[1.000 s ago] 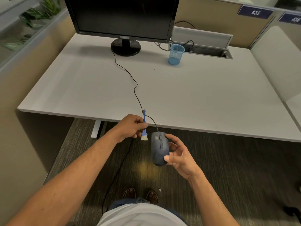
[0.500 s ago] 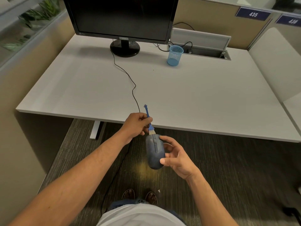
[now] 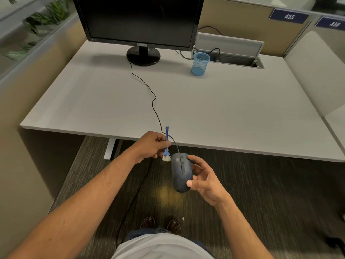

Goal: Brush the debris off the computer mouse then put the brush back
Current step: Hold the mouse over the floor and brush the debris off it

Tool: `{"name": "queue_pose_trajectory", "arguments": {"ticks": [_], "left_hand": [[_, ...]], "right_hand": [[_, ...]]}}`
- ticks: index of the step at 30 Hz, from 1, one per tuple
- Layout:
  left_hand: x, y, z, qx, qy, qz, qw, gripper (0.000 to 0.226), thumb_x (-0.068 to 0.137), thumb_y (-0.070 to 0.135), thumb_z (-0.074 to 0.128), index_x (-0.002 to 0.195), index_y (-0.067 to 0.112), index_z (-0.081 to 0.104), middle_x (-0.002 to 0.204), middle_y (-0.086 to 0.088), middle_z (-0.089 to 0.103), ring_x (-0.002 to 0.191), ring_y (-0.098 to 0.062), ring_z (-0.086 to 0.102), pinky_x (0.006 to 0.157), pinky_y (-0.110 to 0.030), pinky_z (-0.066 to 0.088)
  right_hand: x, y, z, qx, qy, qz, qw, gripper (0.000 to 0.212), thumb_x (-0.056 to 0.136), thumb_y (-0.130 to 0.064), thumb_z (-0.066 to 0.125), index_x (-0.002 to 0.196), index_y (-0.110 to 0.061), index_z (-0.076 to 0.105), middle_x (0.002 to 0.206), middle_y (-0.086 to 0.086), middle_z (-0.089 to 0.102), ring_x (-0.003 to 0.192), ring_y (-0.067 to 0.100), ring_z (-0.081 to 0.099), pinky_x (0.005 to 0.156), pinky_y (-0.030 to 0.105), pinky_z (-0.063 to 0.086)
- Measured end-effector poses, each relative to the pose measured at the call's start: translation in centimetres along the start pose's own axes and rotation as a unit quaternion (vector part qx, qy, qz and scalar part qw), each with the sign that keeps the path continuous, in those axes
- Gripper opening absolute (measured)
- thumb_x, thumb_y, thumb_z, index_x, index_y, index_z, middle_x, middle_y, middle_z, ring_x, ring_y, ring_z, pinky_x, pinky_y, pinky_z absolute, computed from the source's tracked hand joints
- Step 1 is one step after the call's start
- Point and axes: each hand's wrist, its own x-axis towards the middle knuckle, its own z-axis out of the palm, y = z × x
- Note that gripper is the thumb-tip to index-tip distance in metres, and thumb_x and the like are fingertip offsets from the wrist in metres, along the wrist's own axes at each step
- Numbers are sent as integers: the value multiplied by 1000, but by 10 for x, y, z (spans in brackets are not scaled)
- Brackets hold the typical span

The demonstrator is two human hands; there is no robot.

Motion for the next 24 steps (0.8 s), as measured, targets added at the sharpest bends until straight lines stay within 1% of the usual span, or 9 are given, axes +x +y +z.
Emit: {"name": "queue_pose_trajectory", "arguments": {"ticks": [2, 5, 9, 11, 13, 15, 19, 22, 24], "left_hand": [[-1, -3, 0, -16, 14, -4, 1000, 14, 97, 24, 65, 91, 13, 70, 69, 2, 66, 59, -5, 61, 53, -18, 48], [0, -6, 3, -86, 63, -3, 994, 15, 97, 24, 64, 95, 10, 69, 79, -5, 72, 61, -8, 66, 53, -18, 51], [-2, -6, 8, -160, 95, 13, 982, 15, 96, 24, 65, 94, 9, 68, 75, -4, 73, 63, -13, 70, 55, -20, 55], [-4, -6, 9, -185, 98, 21, 978, 17, 95, 23, 66, 96, 7, 67, 72, -2, 73, 63, -14, 71, 56, -21, 57], [-7, -7, 12, -201, 98, 27, 974, 16, 94, 22, 67, 97, 6, 67, 73, -3, 74, 64, -15, 71, 57, -21, 57], [-9, -8, 14, -212, 97, 33, 972, 16, 93, 22, 68, 98, 6, 67, 77, -6, 76, 67, -17, 72, 59, -23, 59], [-11, -12, 19, -232, 101, 49, 966, 19, 92, 23, 69, 101, 8, 67, 87, -11, 76, 77, -25, 75, 64, -27, 61], [-14, -14, 22, -263, 99, 58, 958, 26, 86, 28, 71, 101, 8, 68, 88, -11, 77, 79, -26, 75, 65, -27, 61], [-15, -15, 23, -278, 96, 65, 954, 32, 80, 33, 72, 100, 8, 68, 89, -11, 77, 79, -26, 76, 66, -28, 61]], "right_hand": [[0, -1, -2, 7, 10, -4, 1000, 81, 66, -2, 86, 139, -24, 57, 140, 16, 57, 116, 41, 65, 83, 51, 60], [-1, -2, -3, 9, 6, -2, 1000, 82, 66, -4, 86, 140, -24, 56, 140, 16, 57, 118, 41, 64, 82, 51, 59], [-1, -1, -1, 14, 9, -3, 1000, 83, 65, -4, 87, 140, -24, 56, 142, 17, 54, 120, 40, 63, 82, 50, 59], [0, -1, 0, 19, 13, -7, 1000, 84, 65, -3, 85, 141, -22, 55, 141, 17, 54, 119, 36, 64, 81, 49, 59], [0, -2, 1, 20, 17, -11, 1000, 85, 64, -3, 85, 141, -20, 54, 140, 15, 55, 119, 33, 64, 80, 48, 59], [0, -3, 1, 25, 23, -14, 999, 85, 63, -4, 85, 141, -21, 55, 140, 14, 56, 122, 33, 63, 81, 48, 59], [1, -4, 1, 48, 31, -14, 998, 86, 63, -3, 84, 142, -20, 54, 142, 14, 54, 125, 37, 60, 81, 50, 60], [2, -4, 1, 47, 33, -16, 998, 84, 64, -3, 83, 141, -21, 54, 141, 13, 56, 124, 37, 61, 83, 53, 60], [3, -3, 1, 53, 33, -18, 998, 83, 64, -2, 83, 141, -22, 55, 139, 11, 59, 123, 37, 62, 82, 52, 61]]}}
